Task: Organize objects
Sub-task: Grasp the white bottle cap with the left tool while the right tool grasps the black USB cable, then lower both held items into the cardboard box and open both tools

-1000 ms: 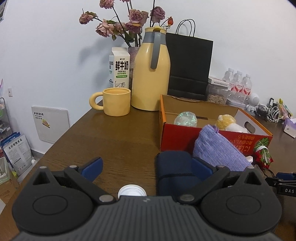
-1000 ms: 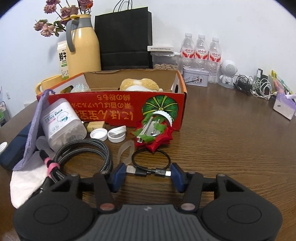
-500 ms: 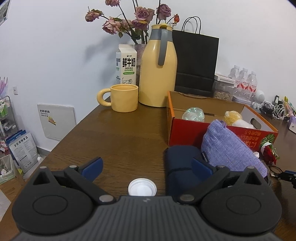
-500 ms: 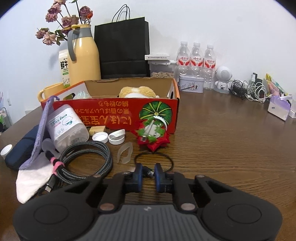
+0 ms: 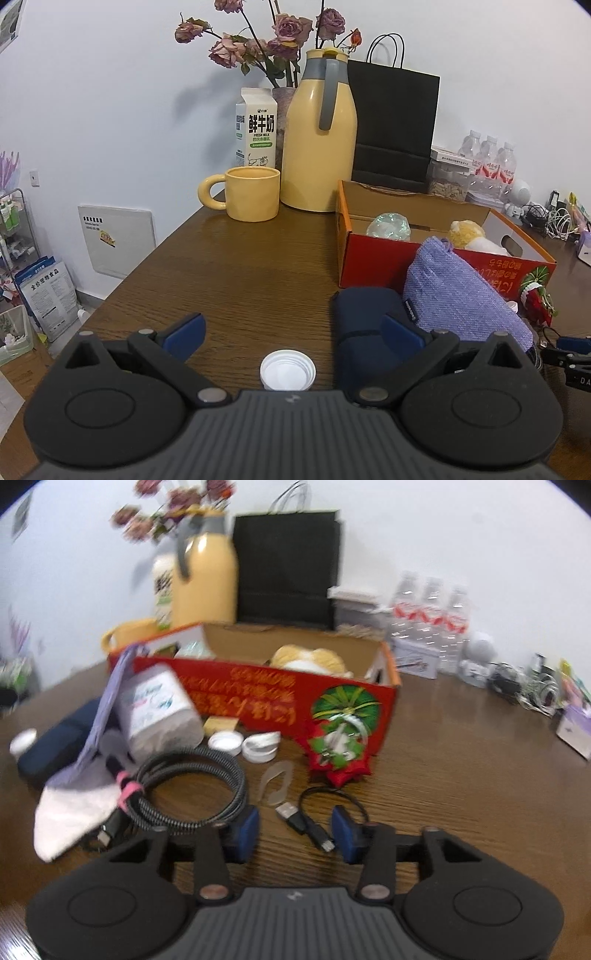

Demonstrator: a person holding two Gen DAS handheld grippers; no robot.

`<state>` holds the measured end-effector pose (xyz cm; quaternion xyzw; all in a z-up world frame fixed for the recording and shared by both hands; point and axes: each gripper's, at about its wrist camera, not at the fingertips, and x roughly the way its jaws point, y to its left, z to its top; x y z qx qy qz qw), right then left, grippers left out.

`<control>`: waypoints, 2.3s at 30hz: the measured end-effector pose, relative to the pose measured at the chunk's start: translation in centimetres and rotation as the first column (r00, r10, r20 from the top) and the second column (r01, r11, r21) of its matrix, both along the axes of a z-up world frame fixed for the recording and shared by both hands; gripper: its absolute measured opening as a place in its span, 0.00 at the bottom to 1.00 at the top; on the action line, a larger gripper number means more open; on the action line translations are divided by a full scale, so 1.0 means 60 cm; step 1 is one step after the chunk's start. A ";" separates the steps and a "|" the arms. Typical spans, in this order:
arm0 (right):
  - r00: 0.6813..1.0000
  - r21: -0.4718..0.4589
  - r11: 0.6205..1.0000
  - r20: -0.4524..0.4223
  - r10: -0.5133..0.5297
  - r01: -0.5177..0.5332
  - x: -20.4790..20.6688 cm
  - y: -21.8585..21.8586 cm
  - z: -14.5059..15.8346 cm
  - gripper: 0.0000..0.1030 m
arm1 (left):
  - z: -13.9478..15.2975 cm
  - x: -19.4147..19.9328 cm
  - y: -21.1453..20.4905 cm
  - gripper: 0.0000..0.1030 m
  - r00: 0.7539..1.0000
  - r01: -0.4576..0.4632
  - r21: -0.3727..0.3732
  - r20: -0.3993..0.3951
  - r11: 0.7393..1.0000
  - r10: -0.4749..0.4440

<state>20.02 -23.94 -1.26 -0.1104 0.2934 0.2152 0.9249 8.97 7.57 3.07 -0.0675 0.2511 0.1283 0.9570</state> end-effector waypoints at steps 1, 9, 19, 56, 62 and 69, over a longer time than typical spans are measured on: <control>1.000 -0.010 1.000 0.005 0.015 -0.015 0.002 0.001 0.000 0.33 | 0.000 -0.001 0.001 1.00 1.000 -0.003 0.000 0.000 1.000 0.003; 0.999 0.019 0.999 -0.015 0.049 -0.049 0.001 -0.015 0.000 0.12 | -0.008 -0.010 0.017 1.00 1.000 -0.022 0.003 -0.011 1.000 0.022; 0.994 0.045 0.999 0.109 -0.020 0.015 -0.041 -0.023 0.015 0.12 | -0.046 -0.002 0.027 1.00 0.993 -0.018 0.021 -0.115 1.000 0.021; 0.954 0.049 0.998 0.298 0.029 -0.046 -0.040 0.033 0.071 0.12 | 0.057 0.091 -0.046 0.40 0.981 0.138 0.066 0.130 0.988 -0.146; 0.938 0.061 0.994 0.339 0.066 -0.092 -0.002 0.086 0.107 0.12 | 0.090 0.151 -0.081 0.40 0.961 0.185 0.083 0.192 0.979 -0.198; 0.941 0.099 0.989 0.331 0.068 -0.106 0.072 0.150 0.131 0.12 | 0.086 0.235 -0.092 0.40 0.963 0.176 0.055 0.198 0.983 -0.183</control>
